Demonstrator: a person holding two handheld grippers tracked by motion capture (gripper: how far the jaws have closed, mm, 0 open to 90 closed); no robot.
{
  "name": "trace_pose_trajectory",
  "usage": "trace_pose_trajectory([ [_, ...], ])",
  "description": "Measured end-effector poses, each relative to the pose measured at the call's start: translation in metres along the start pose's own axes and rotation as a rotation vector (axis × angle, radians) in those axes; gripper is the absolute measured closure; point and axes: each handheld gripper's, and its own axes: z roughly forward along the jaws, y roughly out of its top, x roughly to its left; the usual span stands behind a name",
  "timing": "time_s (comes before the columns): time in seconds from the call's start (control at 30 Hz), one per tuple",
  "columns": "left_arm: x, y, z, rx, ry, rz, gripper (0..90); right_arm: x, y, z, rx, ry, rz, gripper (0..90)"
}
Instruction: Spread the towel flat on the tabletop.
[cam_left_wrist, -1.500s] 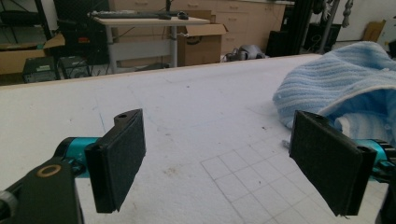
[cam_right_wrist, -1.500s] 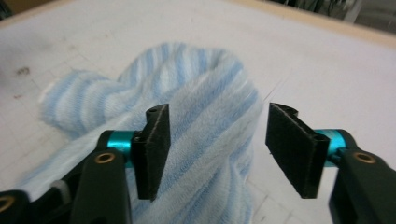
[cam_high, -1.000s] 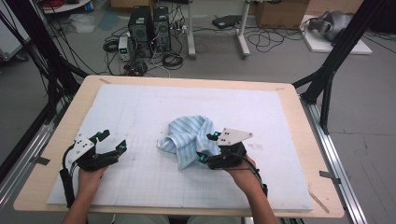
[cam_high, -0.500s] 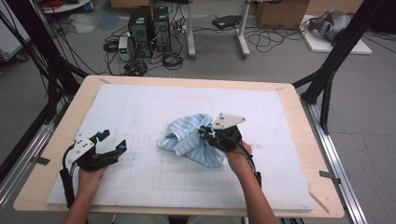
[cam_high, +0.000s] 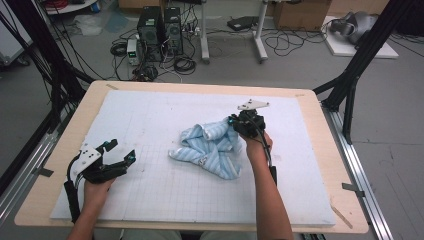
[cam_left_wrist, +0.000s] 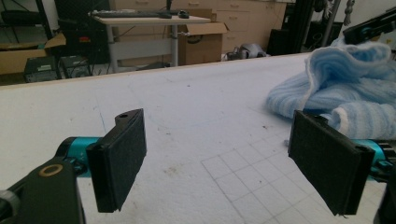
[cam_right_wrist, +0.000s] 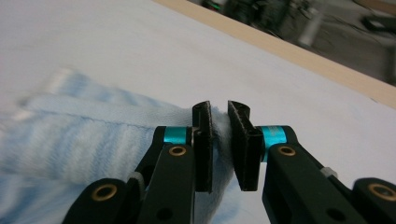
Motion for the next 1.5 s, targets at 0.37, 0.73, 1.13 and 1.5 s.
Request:
trace_pose_trajectory([
  [0.37, 0.000, 0.000, 0.001, 0.007, -0.002, 0.003, 19.7, -0.042, -0.014, 0.013, 0.063, -0.165, 0.216, 72.4],
  [0.73, -0.001, 0.001, 0.002, 0.016, -0.013, 0.019, 19.6, -0.022, -0.013, -0.018, -0.035, -0.069, 0.116, 40.2],
  [1.13, -0.016, 0.033, 0.033, 0.059, -0.149, 0.035, 22.0, -0.006, -0.037, -0.067, -0.092, -0.060, 0.010, 39.7],
  [1.5, -0.049, 0.064, 0.089, 0.115, -0.324, 0.087, 24.9, -0.001, -0.075, -0.098, -0.119, -0.010, 0.041, 38.2],
])
